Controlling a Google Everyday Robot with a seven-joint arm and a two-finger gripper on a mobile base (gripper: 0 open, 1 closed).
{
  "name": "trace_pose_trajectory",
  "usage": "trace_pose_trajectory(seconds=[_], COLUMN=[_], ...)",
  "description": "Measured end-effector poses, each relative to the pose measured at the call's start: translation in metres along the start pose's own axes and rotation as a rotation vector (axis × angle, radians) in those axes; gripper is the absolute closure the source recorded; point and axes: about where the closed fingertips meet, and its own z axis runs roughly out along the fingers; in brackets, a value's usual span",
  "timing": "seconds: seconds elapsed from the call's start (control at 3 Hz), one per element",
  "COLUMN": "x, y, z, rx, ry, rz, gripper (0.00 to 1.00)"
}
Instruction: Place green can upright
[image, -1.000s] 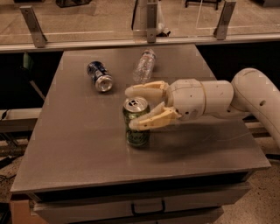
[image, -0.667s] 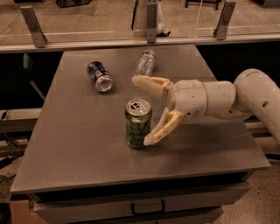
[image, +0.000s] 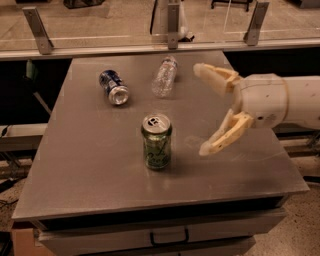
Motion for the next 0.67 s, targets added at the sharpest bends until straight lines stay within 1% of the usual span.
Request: trace_pose_trajectory(seconds=[0.33,0.67], x=[-0.0389,-0.0473], y=[-0.0078,-0.0104], z=[-0.0639,-0.0703], rx=[0.146,0.163], ry=[0.089,0.090], rz=[-0.045,-0.059], gripper=[0.00,0.00])
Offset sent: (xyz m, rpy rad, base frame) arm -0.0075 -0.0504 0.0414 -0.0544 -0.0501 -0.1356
